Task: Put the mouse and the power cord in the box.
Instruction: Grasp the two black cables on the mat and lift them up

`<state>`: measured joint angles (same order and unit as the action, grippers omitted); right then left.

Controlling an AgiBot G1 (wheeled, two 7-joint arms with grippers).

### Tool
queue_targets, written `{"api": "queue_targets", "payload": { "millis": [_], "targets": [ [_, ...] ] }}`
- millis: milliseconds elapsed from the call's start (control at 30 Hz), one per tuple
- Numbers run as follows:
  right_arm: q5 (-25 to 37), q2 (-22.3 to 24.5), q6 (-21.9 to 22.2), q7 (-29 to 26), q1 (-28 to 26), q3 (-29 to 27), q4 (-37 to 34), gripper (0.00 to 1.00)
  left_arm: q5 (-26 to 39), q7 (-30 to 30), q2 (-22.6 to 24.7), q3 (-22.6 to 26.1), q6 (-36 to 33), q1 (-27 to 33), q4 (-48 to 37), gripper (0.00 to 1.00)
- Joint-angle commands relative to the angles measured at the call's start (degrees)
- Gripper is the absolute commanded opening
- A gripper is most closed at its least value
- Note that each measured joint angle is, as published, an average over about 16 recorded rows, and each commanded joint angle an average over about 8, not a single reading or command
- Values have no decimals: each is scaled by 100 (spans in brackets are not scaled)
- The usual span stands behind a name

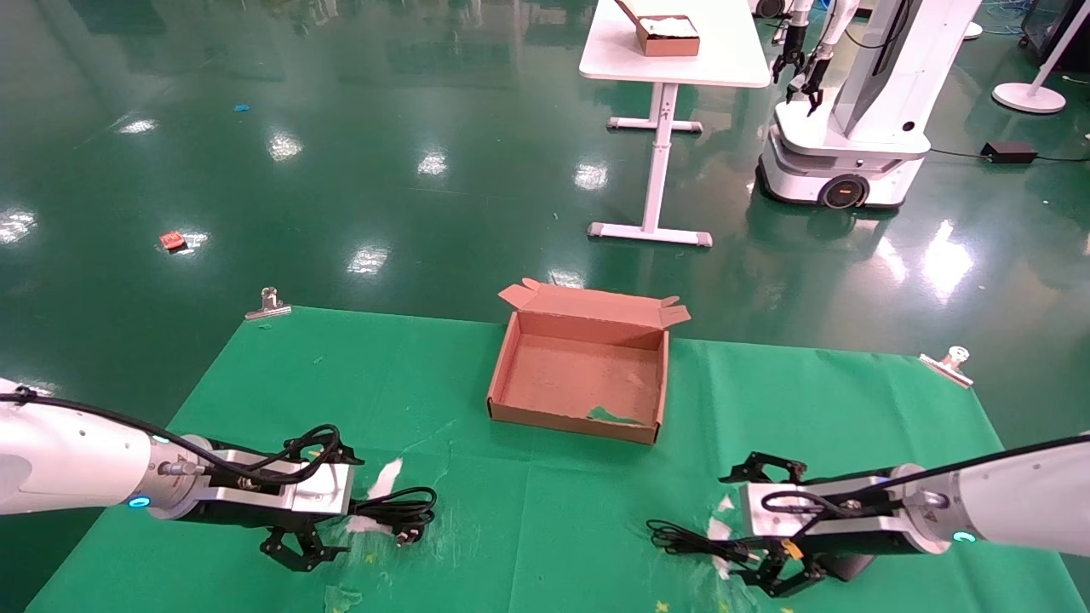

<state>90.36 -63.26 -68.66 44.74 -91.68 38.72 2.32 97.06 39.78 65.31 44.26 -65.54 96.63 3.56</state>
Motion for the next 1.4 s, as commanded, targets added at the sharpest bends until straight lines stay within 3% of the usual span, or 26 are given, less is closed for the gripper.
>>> {"api": "queue_targets", "payload": {
  "millis": [33, 67, 167, 300, 1400],
  "targets": [
    [0, -24, 21, 31, -6, -2, -53, 0, 32, 51, 26, 20, 47, 11, -44, 42],
    [1, -28, 27, 33, -8, -2, -63, 0, 39, 57, 31, 25, 55, 14, -53, 31],
    [-1, -30, 31, 35, -8, -3, -67, 0, 50, 61, 35, 30, 64, 17, -56, 14],
    [-5, -21, 22, 30, -2, -4, -46, 0, 38, 49, 26, 22, 51, 15, -38, 0],
    [-16, 3, -7, 18, 12, -7, 9, 0, -8, 16, -5, -5, 3, -5, 9, 0]
  ]
}}
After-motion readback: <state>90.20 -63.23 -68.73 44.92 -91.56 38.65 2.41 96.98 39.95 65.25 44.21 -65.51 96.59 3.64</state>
